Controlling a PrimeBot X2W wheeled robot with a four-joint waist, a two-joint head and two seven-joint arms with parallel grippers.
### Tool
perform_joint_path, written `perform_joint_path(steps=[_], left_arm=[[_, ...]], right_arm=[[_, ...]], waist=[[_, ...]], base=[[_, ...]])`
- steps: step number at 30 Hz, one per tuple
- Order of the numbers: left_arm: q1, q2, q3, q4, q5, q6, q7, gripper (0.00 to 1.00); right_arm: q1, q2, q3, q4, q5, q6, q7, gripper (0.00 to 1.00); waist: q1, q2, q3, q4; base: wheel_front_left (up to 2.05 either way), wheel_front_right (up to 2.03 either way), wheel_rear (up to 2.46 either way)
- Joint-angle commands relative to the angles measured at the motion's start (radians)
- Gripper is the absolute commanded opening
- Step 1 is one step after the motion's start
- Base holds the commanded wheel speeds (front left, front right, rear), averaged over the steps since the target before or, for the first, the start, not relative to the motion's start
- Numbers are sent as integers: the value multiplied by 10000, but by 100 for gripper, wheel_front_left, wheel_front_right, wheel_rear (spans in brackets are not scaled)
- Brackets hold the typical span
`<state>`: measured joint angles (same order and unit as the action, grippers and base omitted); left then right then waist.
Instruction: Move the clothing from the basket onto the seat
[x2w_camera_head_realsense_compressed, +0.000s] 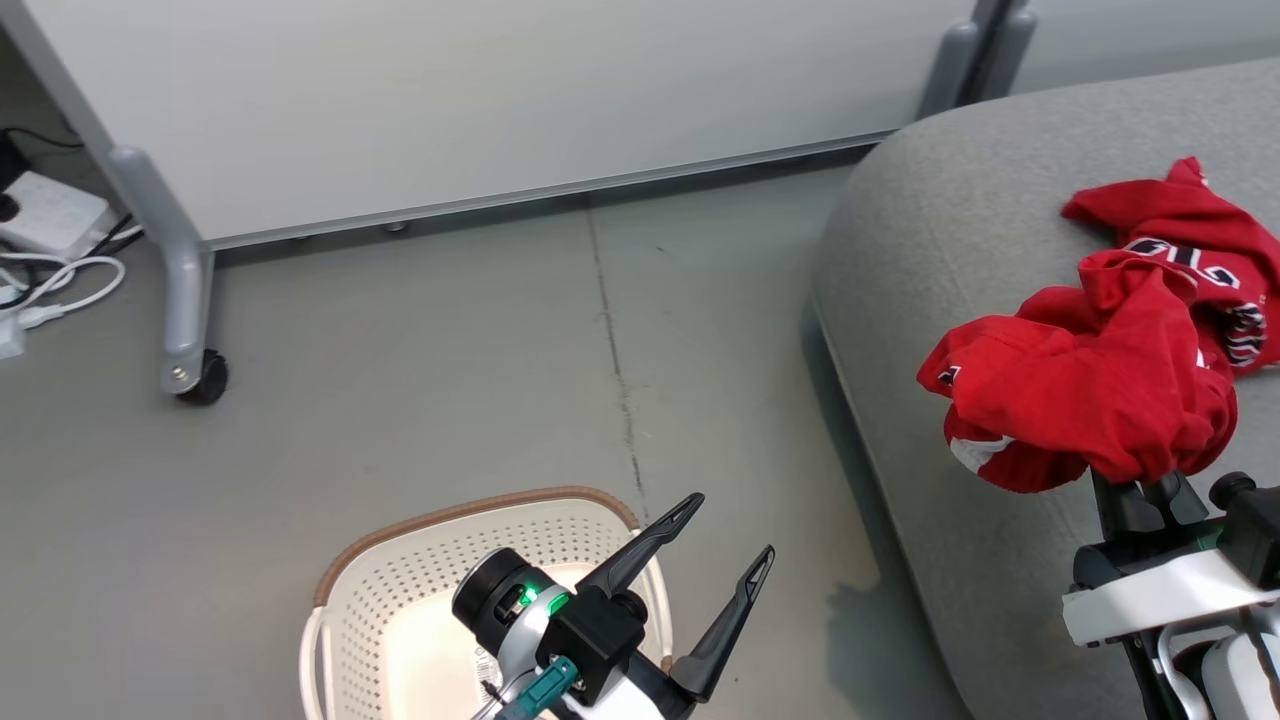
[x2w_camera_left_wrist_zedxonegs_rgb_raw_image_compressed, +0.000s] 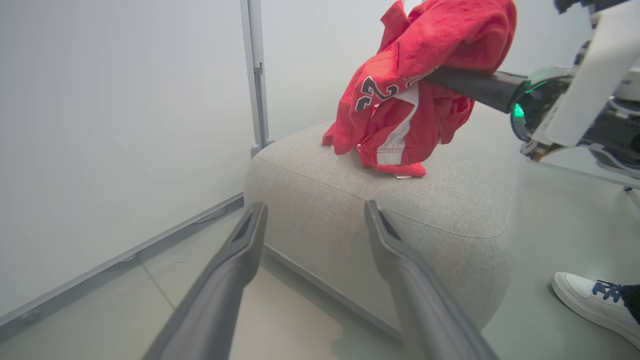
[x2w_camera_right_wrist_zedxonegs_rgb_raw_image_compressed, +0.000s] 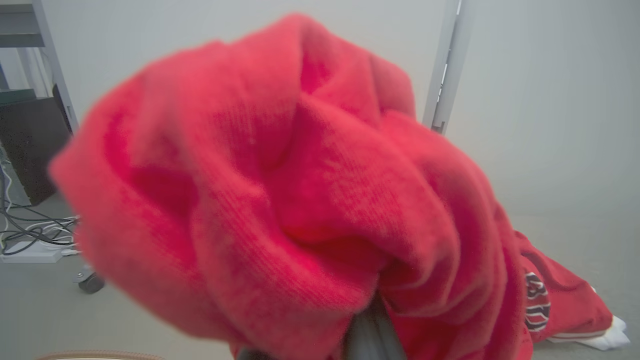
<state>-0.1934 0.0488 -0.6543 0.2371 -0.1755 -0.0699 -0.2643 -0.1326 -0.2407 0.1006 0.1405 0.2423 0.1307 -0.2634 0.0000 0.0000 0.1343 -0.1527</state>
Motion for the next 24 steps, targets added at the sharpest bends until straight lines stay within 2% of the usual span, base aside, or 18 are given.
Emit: perform_joint_path(steps=[1,16,24], left_arm=[[-141,37,54,8,59,-31,-1,100],[-156,37,71,42,168,-110,0,100],[-178,37,33,96,248,-198,0,100]], right_arm=[[-24,-13,-60,-44,-14,2,-18,0],[136,114,-197,0,-85,2,-18,0],[235,253,-439,172,-123,2,-18,0]], waist=[[0,0,41,-305],[0,0,97,-2352],[0,0,197,-3176]], base=[[0,0,0],[0,0,0],[0,0,0]])
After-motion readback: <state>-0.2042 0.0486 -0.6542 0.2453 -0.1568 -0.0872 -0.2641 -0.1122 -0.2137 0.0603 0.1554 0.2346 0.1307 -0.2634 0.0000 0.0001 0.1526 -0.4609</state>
